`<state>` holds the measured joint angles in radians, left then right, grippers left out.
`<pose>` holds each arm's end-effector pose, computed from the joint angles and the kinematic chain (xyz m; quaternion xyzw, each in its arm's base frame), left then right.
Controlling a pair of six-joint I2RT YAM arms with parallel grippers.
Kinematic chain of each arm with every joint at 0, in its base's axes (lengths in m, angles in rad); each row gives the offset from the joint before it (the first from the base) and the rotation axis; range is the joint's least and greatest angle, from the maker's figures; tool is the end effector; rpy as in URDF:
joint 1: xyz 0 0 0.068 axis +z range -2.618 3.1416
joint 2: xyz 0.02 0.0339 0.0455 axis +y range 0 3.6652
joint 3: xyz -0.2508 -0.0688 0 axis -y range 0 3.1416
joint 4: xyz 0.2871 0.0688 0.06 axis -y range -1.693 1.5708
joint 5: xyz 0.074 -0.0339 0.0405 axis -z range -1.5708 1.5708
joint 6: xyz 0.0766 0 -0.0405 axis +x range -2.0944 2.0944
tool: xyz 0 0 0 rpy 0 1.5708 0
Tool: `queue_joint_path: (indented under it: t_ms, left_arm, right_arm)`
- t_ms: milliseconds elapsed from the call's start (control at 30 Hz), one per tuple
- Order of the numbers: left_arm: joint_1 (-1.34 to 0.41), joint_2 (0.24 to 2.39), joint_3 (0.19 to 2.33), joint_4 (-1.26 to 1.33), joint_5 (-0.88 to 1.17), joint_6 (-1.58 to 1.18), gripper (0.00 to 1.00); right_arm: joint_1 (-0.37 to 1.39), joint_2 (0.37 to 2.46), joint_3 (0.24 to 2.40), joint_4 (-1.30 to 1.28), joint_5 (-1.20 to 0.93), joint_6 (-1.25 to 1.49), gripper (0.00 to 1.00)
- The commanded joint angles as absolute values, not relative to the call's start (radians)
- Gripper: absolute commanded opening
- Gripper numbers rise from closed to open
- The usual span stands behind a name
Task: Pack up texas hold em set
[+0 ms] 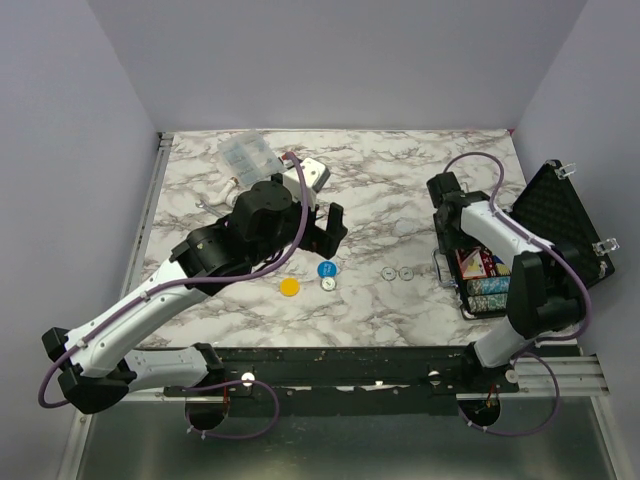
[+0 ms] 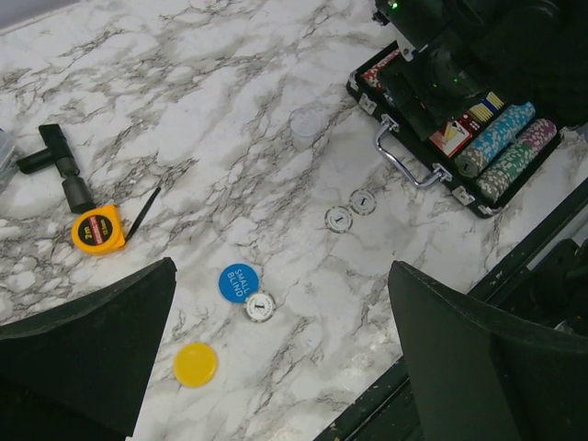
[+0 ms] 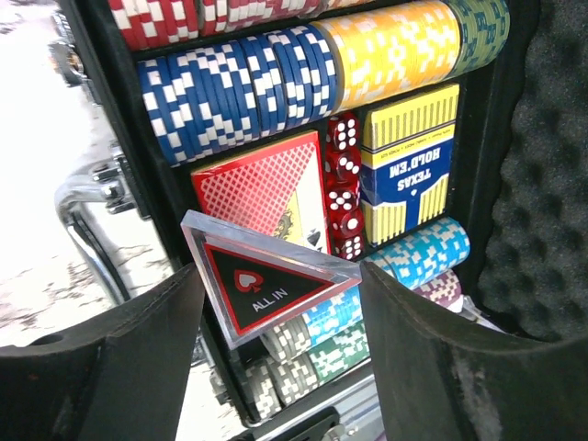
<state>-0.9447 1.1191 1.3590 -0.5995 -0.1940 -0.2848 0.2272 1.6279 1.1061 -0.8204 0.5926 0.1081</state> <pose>0.1964 -0.2464 0.4132 0.2130 0.7920 -0.2617 0.5088 0.3451 0.0359 0.1388 -0.0233 0.9505 -0.2678 0.1560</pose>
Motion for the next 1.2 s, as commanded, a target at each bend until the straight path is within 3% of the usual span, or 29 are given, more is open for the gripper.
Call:
queue_joint_path:
  t_ms: [0, 167, 533, 633, 800, 867, 1033, 1167]
  left_arm:
    - [-0.95, 1.133, 1.35, -0.578, -0.178, -0.276, 0.98]
    - [-0.948, 1.134, 1.352, -0.581, -0.176, -0.273, 0.98]
    - [-0.948, 1.138, 1.354, -0.583, -0.176, -0.275, 0.98]
    - [-0.948, 1.141, 1.354, -0.584, -0.175, -0.276, 0.98]
    - [-0.948, 1.149, 1.354, -0.584, -0.173, -0.288, 0.98]
    - [-0.948, 1.155, 1.365, -0.595, -0.167, -0.293, 0.99]
    - [-0.946, 1.171, 1.373, -0.604, -0.156, -0.299, 0.98]
    - [-0.946, 1.181, 1.379, -0.61, -0.147, -0.301, 0.99]
  right_arm:
    - [0.23, 1.552, 1.089, -0.828, 0.516, 0.115, 0.72]
    - [0.23, 1.544, 1.064, -0.816, 0.541, 0.12, 0.79]
    - [0.23, 1.567, 1.138, -0.824, 0.563, 0.214, 0.78]
    - [0.23, 1.55, 1.151, -0.774, 0.41, 0.28, 0.73]
    - [0.231, 1.551, 1.163, -0.775, 0.187, 0.459, 0.73]
    - [0.241, 1.563, 1.16, -0.797, 0.123, 0.49, 1.0]
    - [0.33, 1.581, 1.154, -0.79, 0.133, 0.546, 0.99]
    - [0.352, 1.626, 1.154, -0.793, 0.114, 0.634, 0.92]
